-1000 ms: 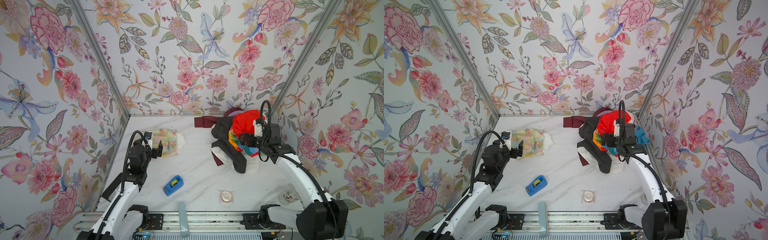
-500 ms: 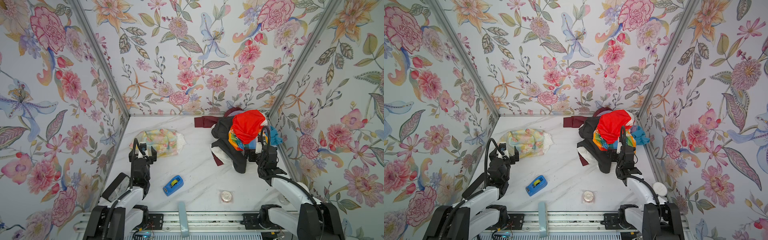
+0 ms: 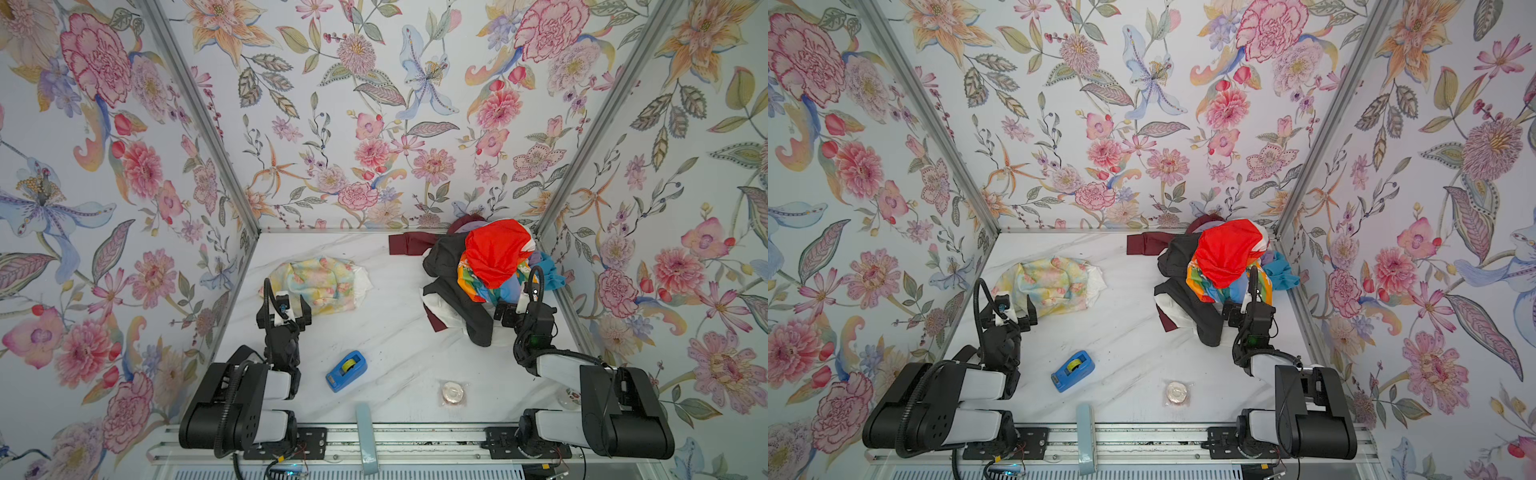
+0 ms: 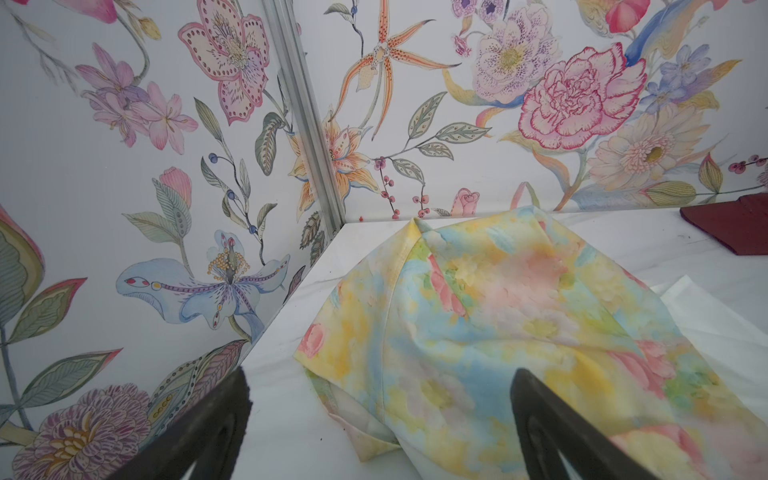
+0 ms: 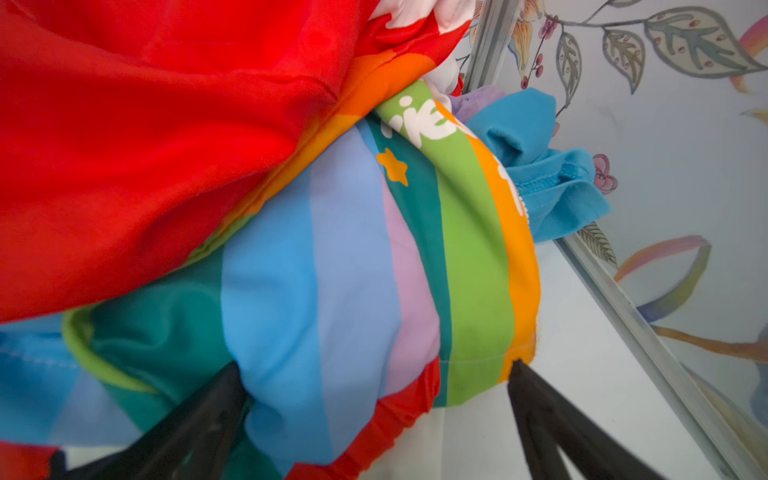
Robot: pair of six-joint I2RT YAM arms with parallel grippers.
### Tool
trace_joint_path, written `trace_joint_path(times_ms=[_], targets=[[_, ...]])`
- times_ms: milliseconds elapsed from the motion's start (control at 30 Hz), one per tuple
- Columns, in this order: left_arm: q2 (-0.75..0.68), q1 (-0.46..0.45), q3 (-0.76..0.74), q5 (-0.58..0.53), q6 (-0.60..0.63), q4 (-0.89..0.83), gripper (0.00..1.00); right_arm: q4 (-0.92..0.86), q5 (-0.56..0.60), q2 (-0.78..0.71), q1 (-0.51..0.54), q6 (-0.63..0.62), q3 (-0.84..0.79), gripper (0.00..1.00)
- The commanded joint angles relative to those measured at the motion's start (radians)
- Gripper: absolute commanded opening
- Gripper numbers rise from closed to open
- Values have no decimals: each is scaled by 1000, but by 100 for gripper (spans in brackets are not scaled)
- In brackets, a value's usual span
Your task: Pick out a specific cloth from the pile
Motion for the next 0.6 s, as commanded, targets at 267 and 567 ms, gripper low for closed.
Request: trace_joint_path(times_ms=[267, 567], targets=[[151, 14, -17, 58, -12, 251, 99, 225, -85, -19, -21, -1, -76, 99], [128, 18, 100, 121, 0, -20, 99, 145, -101, -74, -16, -9, -82, 99]])
